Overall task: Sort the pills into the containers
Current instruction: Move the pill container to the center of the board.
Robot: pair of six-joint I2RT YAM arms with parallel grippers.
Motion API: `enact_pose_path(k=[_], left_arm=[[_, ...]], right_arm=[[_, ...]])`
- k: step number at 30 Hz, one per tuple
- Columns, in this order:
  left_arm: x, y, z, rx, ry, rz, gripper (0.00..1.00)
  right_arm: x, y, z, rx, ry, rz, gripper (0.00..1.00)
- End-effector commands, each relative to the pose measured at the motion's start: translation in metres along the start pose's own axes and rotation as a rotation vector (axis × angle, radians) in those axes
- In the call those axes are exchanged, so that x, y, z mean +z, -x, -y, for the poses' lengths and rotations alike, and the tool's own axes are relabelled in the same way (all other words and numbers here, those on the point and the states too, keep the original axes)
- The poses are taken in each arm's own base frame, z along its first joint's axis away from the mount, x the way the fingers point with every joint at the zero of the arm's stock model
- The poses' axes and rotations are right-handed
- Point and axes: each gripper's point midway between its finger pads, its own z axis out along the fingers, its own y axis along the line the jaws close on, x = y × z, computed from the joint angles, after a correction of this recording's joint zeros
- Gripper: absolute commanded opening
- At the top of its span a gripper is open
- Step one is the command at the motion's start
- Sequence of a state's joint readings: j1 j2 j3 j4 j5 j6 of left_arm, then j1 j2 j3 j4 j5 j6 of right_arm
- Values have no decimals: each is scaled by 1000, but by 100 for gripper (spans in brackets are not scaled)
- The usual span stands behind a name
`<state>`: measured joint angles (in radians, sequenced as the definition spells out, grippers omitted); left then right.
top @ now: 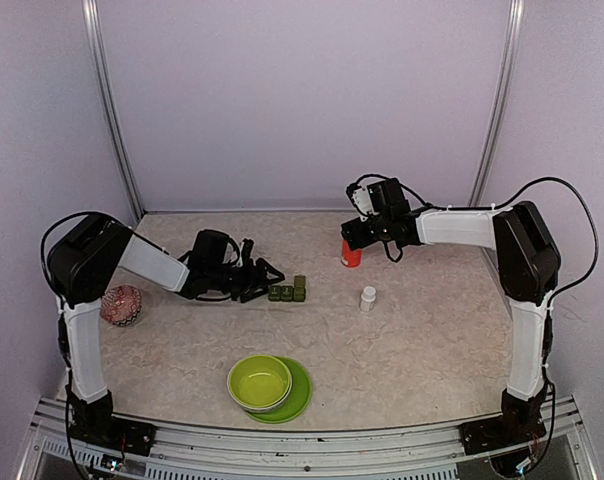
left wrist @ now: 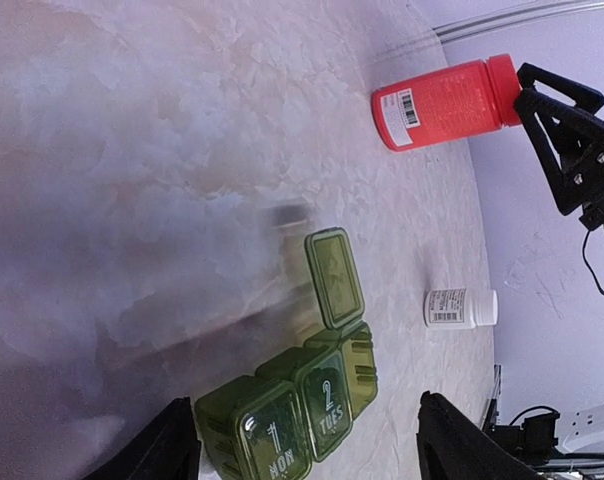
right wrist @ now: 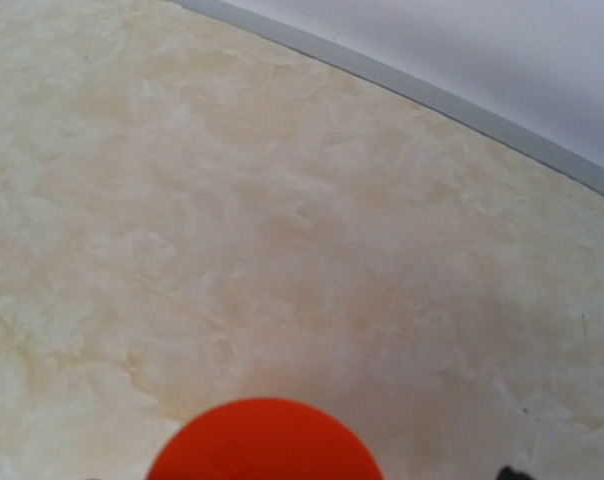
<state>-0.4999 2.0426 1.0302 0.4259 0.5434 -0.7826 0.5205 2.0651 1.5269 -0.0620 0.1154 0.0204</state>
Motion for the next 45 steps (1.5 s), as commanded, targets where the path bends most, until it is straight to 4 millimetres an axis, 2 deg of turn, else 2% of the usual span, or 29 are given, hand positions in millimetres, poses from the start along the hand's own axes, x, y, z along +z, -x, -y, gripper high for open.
enact_pose_path(k=[1, 5, 8, 15, 20, 25, 32, 41, 45], left_arm=[[-9, 8, -3, -9, 27, 37, 73], [-27, -2, 0, -6, 56, 52, 74], [-34, -19, 5, -1, 60, 33, 74], [-30, -46, 20, -7, 1, -16, 74], [-21, -45, 26, 2, -15, -25, 74], [-7, -44, 23, 5, -16, -42, 74], [0, -34, 23, 10, -17, -35, 74], [5, -14, 20, 18, -4, -11, 74], [5, -12, 22, 24, -6, -11, 75]], right_arm=[[3, -4, 3, 10, 3, -4, 83], [0, -1, 4, 10, 2, 3, 84], [-1, 0, 5, 6, -6, 6, 84], [-1, 1, 8, 8, -12, 11, 81], [-1, -1, 4, 17, 13, 6, 70], [3, -4, 4, 19, 12, 1, 72], [6, -3, 3, 14, 19, -5, 72], [4, -4, 3, 9, 26, -9, 66], [5, -6, 2, 10, 30, -15, 61]])
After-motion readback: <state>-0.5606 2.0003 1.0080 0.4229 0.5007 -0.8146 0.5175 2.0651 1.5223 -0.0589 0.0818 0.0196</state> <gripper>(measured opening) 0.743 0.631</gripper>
